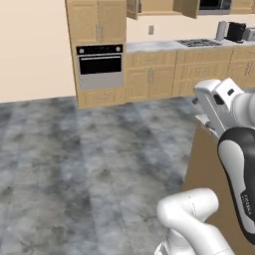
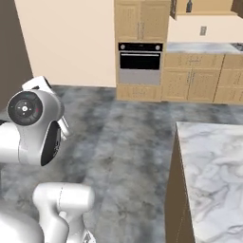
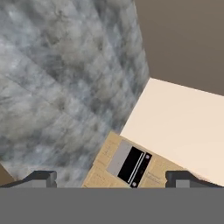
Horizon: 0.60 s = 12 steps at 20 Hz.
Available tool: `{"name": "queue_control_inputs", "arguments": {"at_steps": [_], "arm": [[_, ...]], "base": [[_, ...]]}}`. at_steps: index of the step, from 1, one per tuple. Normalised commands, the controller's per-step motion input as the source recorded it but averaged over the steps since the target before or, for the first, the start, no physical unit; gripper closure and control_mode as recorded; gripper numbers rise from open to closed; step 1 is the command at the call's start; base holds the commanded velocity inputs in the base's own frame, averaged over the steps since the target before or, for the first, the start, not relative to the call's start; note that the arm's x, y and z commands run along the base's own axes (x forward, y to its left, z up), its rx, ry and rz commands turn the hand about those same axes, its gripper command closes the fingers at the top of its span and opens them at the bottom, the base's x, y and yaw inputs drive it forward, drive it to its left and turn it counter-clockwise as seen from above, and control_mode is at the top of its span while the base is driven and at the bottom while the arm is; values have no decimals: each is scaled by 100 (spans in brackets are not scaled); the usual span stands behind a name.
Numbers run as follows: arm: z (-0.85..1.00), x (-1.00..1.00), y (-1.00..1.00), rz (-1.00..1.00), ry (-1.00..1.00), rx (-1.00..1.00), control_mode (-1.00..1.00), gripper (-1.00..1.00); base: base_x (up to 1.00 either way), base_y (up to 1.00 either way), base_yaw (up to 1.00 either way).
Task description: There is a bowl on the dining counter. Grab a lemon wedge from the fridge and place it in the bowl. Then get the liquor bottle and glass cup from the cabinet and place them next to the bowl.
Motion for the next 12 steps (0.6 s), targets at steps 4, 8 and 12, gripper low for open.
{"name": "queue_control_inputs", "arguments": {"at_steps": [4, 8, 12], "arm": [[0, 0, 0, 0, 0, 0, 100, -100], [0, 0, 0, 0, 0, 0, 100, -100], [0, 0, 0, 0, 0, 0, 100, -100]], "base": [[100, 1, -12], [100, 1, -13], [100, 0, -13]]}}
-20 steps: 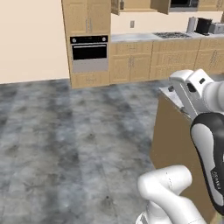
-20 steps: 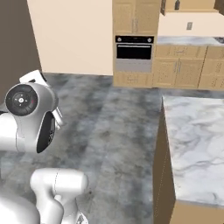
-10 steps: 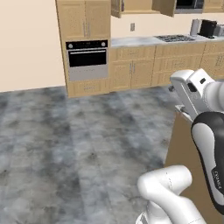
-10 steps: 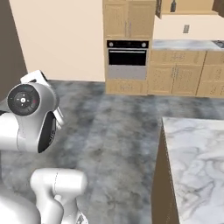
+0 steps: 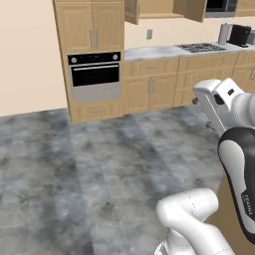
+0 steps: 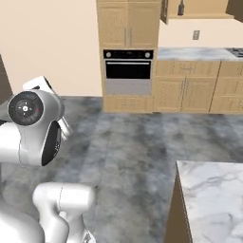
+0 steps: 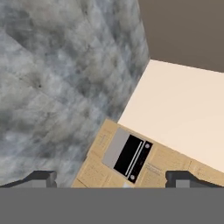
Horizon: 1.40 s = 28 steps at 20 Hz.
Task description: There is a bowl on the dining counter. Grab a lemon wedge from the fridge and place it in the bowl. Then get the liquor bottle and glass cup from the cabinet and place them next to the bowl.
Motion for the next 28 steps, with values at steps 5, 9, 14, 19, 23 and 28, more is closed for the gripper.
{"name": "queue_control_inputs", "arguments": {"at_steps": [5, 9, 14, 19, 23, 28], "arm": [[0, 0, 0, 0, 0, 0, 100, -100], [0, 0, 0, 0, 0, 0, 100, -100], [0, 0, 0, 0, 0, 0, 100, -100], [0, 0, 0, 0, 0, 0, 100, -100], [0, 0, 0, 0, 0, 0, 100, -100], [0, 0, 0, 0, 0, 0, 100, -100]], "base": [[100, 0, -11], [100, 0, -9], [100, -8, -2], [100, -19, 0], [100, -25, 0], [100, -33, -1]]}}
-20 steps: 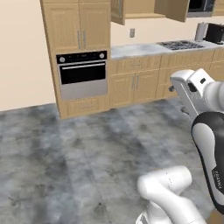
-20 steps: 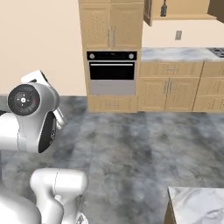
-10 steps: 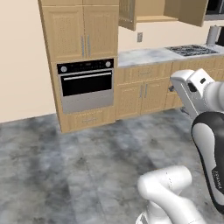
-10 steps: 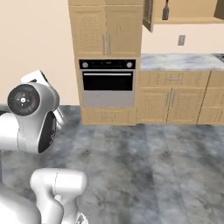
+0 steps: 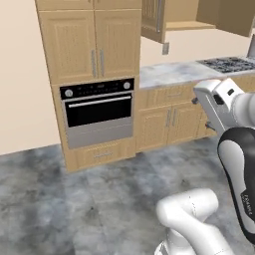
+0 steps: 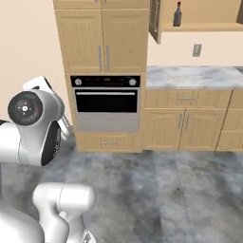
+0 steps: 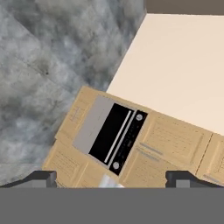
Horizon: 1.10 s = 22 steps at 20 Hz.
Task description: There is a bowl on the dining counter. Grab a lemon wedge from the fridge and place it in the bowl. Then get the liquor bottle and glass cup from the cabinet and place them next to the bowl.
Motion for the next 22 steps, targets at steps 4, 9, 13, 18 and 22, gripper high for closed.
{"name": "queue_control_inputs", "arguments": {"at_steps": [4, 9, 13, 18, 22], "arm": [[0, 0, 0, 0, 0, 0, 100, -100], [0, 0, 0, 0, 0, 0, 100, -100], [0, 0, 0, 0, 0, 0, 100, -100], [0, 0, 0, 0, 0, 0, 100, -100], [0, 0, 0, 0, 0, 0, 100, -100]], "base": [[100, -39, -3], [100, -51, -2], [100, -63, 0], [100, -77, 0], [86, -87, 0]]}}
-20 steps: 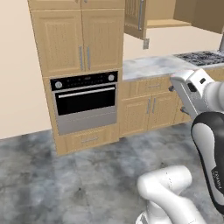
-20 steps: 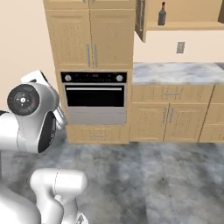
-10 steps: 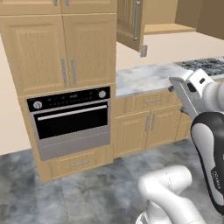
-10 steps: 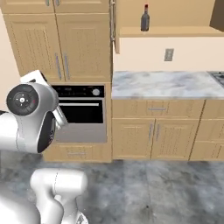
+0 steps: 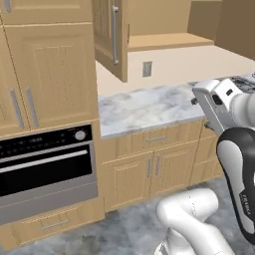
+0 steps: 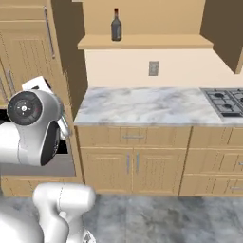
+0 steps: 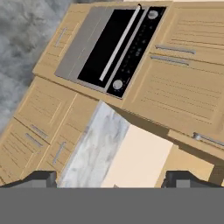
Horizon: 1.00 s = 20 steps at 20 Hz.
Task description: There is a bowl on the dining counter. Grab a lemon wedge from the fridge and place it in the bowl. Then get the liquor bottle and glass cup from the cabinet and place them next to the bowl.
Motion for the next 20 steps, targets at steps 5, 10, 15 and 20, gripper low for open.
{"name": "queue_control_inputs", "arguments": {"at_steps": [5, 10, 15, 20], "arm": [[0, 0, 0, 0, 0, 0, 100, -100], [0, 0, 0, 0, 0, 0, 100, -100], [0, 0, 0, 0, 0, 0, 100, -100], [0, 0, 0, 0, 0, 0, 100, -100]], "base": [[85, -60, 0], [90, -9, -3], [81, 0, -2], [70, -20, 0]]}}
